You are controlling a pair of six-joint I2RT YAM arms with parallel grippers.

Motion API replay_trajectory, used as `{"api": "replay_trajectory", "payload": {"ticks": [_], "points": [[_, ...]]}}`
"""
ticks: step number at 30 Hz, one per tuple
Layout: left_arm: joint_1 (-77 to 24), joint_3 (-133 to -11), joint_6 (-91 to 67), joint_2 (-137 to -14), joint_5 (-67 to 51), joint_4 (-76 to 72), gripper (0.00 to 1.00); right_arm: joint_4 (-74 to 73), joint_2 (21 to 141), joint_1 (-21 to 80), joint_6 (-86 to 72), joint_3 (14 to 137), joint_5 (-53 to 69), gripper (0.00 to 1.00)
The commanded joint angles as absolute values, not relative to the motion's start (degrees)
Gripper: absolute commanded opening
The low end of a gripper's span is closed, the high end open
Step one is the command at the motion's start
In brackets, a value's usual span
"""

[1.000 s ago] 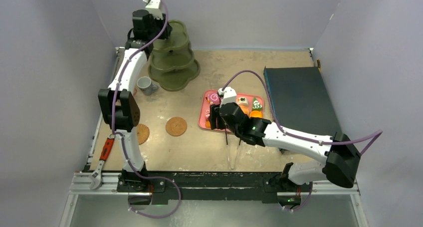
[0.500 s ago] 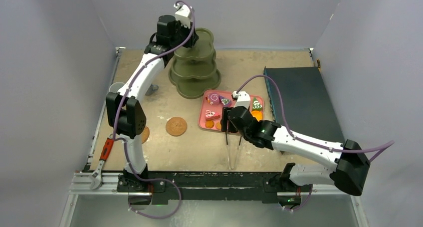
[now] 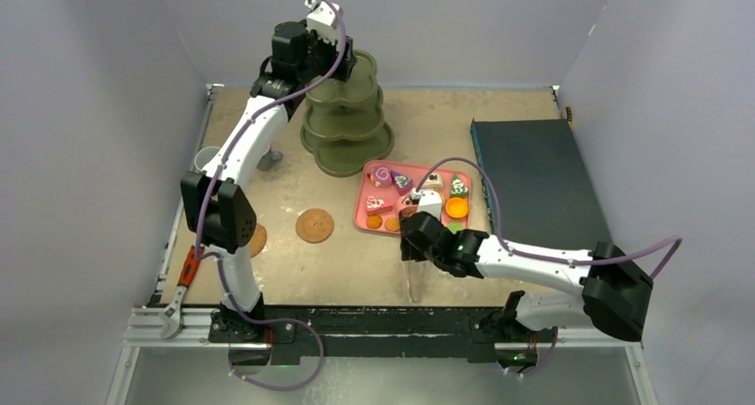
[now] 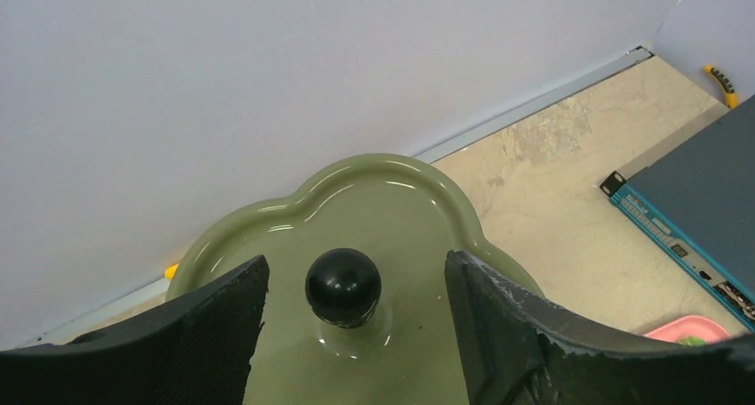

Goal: Serve the afternoon tea

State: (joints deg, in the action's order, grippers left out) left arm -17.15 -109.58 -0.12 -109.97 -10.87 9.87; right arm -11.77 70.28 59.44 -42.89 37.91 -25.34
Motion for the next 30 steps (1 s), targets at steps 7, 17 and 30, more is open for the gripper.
{"api": "replay_trajectory", "payload": {"ticks": [7,17,30], "points": [[-16.98,-111.98,3.43,-102.18,-11.18,16.72,0.97,-6.94,79.39,61.61,-43.67,39.04,-25.03,0.46],[-16.96,-102.84,10.78,-87.11,-28.4,35.29,0.99,-8.34,78.91,63.1,-39.82,42.08,-26.6,0.0],[-19.97,-93.87,56.94,-77.97,-46.63,74.78,0.97,-20.13,68.47,64.43,-18.43,57.49,-5.11,0.0]]}}
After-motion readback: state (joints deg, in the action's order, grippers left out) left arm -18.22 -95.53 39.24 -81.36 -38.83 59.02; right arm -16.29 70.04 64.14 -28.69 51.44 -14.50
